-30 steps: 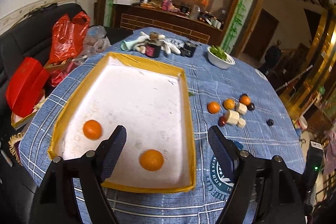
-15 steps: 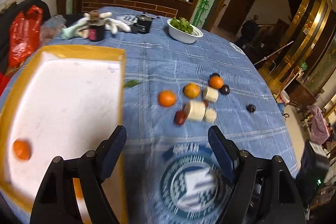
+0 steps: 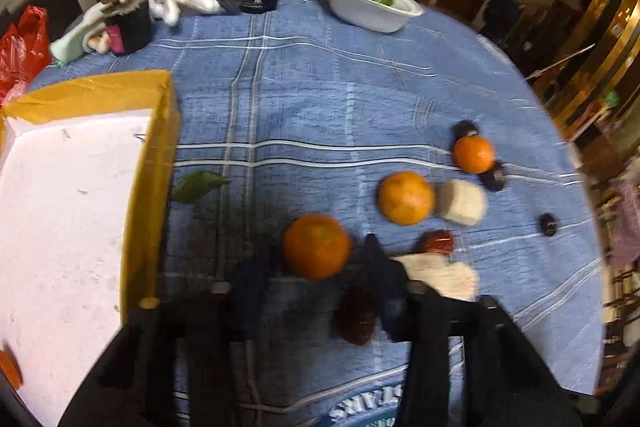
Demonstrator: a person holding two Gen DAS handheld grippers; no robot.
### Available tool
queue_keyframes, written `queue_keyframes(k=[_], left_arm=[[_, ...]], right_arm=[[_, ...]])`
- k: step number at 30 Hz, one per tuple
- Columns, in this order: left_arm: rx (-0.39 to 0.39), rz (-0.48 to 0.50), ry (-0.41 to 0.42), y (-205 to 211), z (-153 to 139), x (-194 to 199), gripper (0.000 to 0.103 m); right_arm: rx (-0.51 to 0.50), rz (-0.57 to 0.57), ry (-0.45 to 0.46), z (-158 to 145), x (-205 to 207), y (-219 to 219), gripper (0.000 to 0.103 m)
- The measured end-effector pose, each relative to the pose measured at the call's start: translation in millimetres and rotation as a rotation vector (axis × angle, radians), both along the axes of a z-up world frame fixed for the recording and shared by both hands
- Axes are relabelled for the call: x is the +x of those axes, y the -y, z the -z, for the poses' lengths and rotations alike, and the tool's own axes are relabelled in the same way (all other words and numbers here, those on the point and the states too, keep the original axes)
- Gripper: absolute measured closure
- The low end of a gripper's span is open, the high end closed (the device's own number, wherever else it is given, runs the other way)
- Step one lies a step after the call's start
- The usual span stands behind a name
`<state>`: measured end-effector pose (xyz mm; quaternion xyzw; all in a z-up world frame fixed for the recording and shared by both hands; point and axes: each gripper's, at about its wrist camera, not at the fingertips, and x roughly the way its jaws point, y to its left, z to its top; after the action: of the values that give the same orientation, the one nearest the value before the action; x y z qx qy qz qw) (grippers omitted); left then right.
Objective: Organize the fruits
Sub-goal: 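Carry the orange and plum over the tray and open both tools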
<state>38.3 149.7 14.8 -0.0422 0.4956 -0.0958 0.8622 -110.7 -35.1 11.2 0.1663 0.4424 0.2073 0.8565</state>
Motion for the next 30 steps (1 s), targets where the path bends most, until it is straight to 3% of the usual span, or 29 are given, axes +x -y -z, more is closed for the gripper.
queue_keyframes(k=[8,17,19,24,30], left_arm=[[-0.062,-0.006,0.055,-13.0,-16.1,-16.5,0.072],[-0.244,-0.098,0.141,-80.2,-59.3,-67.5,0.072],[-0.22,-0.135,0.182,-99.0,-67.8,-82.8,0.072],[-0.053,-0.259,0.277,-140.6,-79.4,-115.8,0.072],[0.044,-0.391,0.295,-191.9,-69.3,-134.9,0.072]], right_arm=[[-0.014,0.012,0.003,1.0,0.9,-0.9,0.076],[-0.093,0.04,0.035,-5.7,-4.6,-7.1,0.077],[-0.101,0.028,0.04,-10.4,-5.3,-13.1,0.077],[-0.132,-0.064,0.101,-42.0,-4.2,-58.4,0.077],[-0.134,-0.238,0.12,-61.3,8.7,-146.5,0.076]])
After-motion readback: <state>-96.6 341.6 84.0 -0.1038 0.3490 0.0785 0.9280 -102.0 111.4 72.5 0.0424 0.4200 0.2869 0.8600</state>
